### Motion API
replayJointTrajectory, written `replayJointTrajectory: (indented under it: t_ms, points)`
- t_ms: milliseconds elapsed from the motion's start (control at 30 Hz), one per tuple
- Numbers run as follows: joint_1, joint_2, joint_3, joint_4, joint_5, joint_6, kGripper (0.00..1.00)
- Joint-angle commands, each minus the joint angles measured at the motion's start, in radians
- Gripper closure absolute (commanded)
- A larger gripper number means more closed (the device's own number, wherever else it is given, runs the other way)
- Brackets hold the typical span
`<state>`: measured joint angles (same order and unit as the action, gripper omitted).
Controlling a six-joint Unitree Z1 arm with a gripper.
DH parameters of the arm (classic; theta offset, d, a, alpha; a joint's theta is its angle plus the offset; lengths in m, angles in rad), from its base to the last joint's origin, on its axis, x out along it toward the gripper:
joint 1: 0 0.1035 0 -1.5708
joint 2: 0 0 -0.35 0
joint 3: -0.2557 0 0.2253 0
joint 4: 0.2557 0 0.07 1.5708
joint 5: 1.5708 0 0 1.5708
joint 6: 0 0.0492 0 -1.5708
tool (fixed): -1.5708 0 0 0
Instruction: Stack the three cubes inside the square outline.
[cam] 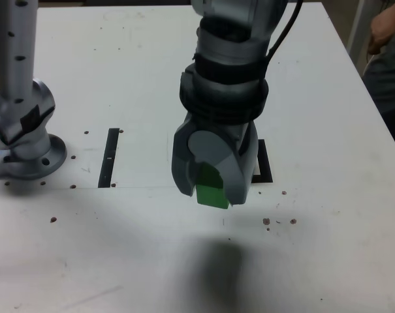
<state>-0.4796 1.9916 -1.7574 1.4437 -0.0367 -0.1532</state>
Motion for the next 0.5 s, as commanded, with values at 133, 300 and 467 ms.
replayJointTrajectory:
  t_ms: [133,300,467]
  points:
    - [0.045,-0.029,-0.017,0.029,0.015,0.002,0.76]
    - [0.079,-0.038,-0.026,0.042,0.02,0.011,0.76]
    - [0.113,-0.043,-0.034,0.05,0.026,0.019,0.76]
